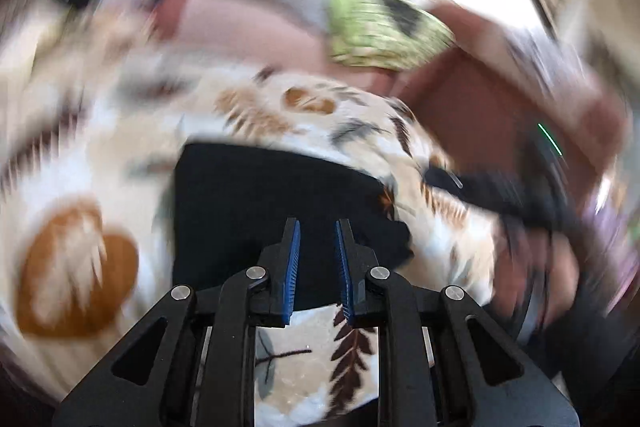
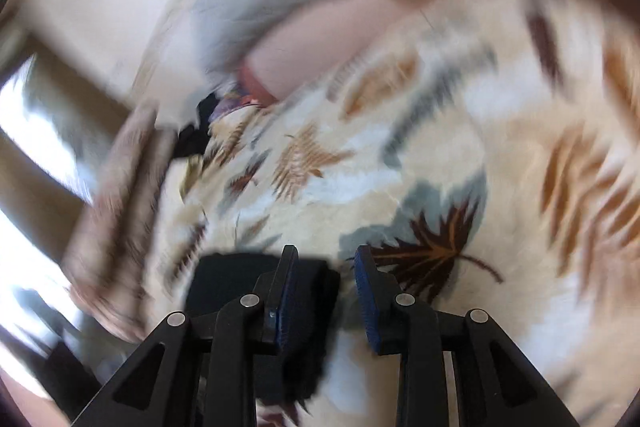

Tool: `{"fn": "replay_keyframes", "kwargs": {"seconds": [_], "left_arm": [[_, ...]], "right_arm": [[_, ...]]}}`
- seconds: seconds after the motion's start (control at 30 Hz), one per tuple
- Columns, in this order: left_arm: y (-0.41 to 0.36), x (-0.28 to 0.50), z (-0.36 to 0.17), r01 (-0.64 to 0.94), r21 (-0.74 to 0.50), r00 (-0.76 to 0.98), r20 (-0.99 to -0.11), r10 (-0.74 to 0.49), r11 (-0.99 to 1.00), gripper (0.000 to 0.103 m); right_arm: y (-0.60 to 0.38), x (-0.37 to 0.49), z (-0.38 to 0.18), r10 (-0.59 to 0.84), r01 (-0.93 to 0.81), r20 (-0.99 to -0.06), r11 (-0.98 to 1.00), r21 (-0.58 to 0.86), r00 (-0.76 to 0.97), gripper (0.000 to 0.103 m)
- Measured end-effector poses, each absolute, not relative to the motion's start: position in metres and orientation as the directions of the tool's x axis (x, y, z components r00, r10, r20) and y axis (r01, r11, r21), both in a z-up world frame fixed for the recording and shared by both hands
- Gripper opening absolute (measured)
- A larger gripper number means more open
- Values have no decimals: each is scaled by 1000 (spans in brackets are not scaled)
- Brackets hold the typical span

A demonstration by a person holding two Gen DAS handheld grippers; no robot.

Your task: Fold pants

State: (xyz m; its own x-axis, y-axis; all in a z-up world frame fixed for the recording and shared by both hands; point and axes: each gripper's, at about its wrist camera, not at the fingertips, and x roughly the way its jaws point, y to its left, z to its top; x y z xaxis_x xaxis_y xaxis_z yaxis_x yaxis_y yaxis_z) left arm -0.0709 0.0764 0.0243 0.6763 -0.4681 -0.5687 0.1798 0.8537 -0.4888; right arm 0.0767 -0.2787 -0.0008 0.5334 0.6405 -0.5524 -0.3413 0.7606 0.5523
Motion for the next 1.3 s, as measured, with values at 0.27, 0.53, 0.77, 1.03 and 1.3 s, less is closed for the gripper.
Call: {"fn": "replay_keyframes", "kwargs": {"seconds": [0.27, 0.53, 0.77, 1.03, 1.3], "left_arm": [[98, -45, -26, -53, -640, 559, -655, -508, 767, 9], [104, -40, -18, -71, -618, 554, -677, -484, 783, 3], [92, 14, 45, 112, -540, 587, -641, -494, 834, 27], [99, 87, -27, 4, -552, 434, -750, -499, 834, 18], [101, 73, -15, 2, -577, 474, -719, -509, 817, 18]], "right_arm": [[-173, -1, -21, 439, -576, -726, 814, 72, 529, 28], [-188, 22, -40, 480, -502, -760, 832, 236, 439, 39], [-197, 38, 5, 550, -503, -608, 821, 270, 572, 39], [-165, 99, -48, 507, -488, -728, 831, 268, 463, 41], [-177, 102, -52, 551, -474, -706, 814, 337, 445, 43]]}}
